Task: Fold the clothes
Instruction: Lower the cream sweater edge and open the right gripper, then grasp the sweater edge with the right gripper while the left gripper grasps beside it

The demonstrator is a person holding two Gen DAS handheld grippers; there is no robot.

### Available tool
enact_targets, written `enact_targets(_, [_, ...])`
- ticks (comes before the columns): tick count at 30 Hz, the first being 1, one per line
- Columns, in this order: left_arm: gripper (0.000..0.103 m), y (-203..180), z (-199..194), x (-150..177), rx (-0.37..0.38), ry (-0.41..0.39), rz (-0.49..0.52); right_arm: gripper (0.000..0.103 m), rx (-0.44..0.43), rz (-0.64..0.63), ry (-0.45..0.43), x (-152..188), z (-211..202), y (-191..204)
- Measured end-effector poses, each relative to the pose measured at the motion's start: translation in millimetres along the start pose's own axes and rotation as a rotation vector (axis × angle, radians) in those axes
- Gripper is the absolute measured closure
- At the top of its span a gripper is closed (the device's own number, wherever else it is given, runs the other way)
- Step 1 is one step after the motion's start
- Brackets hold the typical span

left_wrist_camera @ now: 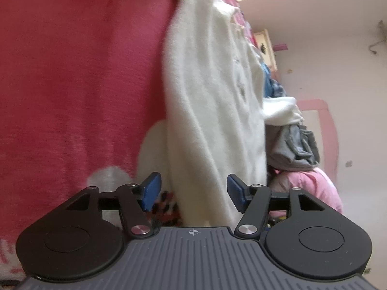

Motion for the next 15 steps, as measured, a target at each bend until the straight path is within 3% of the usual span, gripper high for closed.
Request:
enact_targets(1, [0.043, 0.4, -0.3, 0.4, 0.000, -0.003, -0.006, 0.060, 0.005, -0.001, 0.001, 0.5, -0.7, 0.5])
enact_targets(2, [0.043, -0.4, -0.7, 1.3, 0.003, -0.005, -0.006, 0.075, 0.023, -0.005, 0.005, 2.0, -2.3, 1.6])
enact_targets(3, [0.043, -2.6, -0.7, 2.7, 0.003, -0.003, 0.005, 0.080, 0.041, -0.009, 0.009, 3.6, -4.0, 2.7])
enact_targets(10, [0.043, -28.0, 6.2, 14.4, -0.011, 0.083, 0.166, 0.070, 0.013, 0.055, 0.022, 15.9, -24.4, -3.0])
enact_targets(12, [0.043, -28.8, 12.6, 9.3, -0.023, 0.093, 0.142, 0.063, 0.008, 0.083, 0.014, 14.0, -21.9, -6.2])
enact_targets(15, [0.043, -30.0, 20.6, -2.0, -0.050, 0.083, 0.097, 0.063, -0.008, 0.116, 0.006, 10.7, -14.2, -7.9])
Point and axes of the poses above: each gripper's, at about its wrist camera, not at the fingertips, and z roughly the way its jaws point, y to its left, x to its underside, the point moved 2 cm from there along z, roughly the way its jaws point, and after that the axes turned 6 degrees about -x, right-handed, at the moved point
